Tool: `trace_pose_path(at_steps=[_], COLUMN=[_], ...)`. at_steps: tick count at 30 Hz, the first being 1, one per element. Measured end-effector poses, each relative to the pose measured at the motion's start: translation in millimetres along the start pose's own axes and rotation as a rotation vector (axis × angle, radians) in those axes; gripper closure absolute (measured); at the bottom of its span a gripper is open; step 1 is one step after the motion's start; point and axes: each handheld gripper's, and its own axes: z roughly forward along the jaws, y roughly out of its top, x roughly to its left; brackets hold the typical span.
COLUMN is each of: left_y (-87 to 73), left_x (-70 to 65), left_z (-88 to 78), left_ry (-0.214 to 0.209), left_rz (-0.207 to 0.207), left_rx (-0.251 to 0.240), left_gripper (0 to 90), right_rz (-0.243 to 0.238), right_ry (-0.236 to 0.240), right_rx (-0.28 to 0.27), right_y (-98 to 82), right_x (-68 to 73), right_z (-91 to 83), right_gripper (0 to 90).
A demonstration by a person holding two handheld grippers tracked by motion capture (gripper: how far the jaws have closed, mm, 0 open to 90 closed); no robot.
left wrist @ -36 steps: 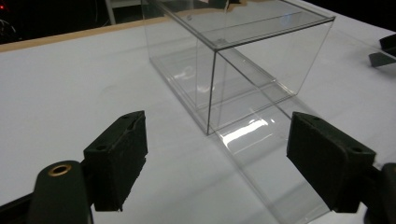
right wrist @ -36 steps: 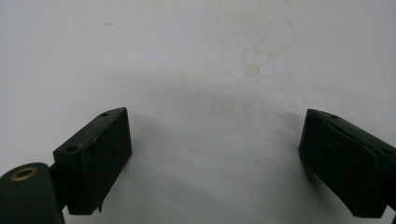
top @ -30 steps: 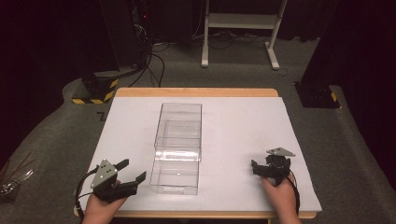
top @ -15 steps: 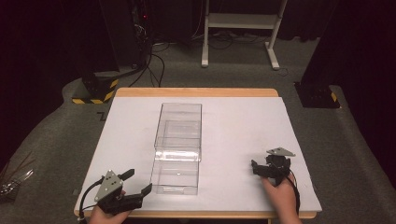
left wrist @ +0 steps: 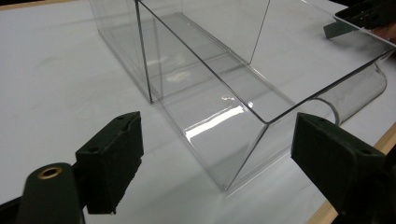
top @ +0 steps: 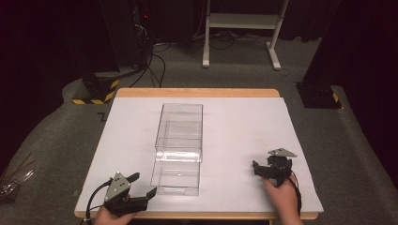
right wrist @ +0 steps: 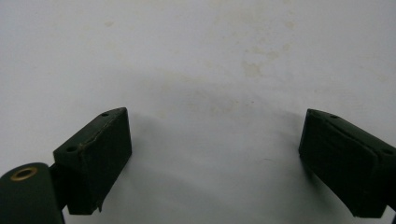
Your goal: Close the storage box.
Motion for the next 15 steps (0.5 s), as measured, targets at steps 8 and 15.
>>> trace_pose_path(at_steps=[8,15], left_y=[-3.0,-3.1], left_x=[-2.3,-10.5], left_z=[5.6,8.3], left_ry=[-0.019,-0.01], left_rz=[0.01,0.053], left_rx=[0.013,-0.004], left_gripper=[25.8,37.0], right_rz=[0.0,0.0], right_ry=[0.0,0.0], right_rx=[0.0,0.0], right_y=[0.0,0.0], right_x=[0.0,0.0], right_z=[0.0,0.0], right_gripper=[9.3,9.3])
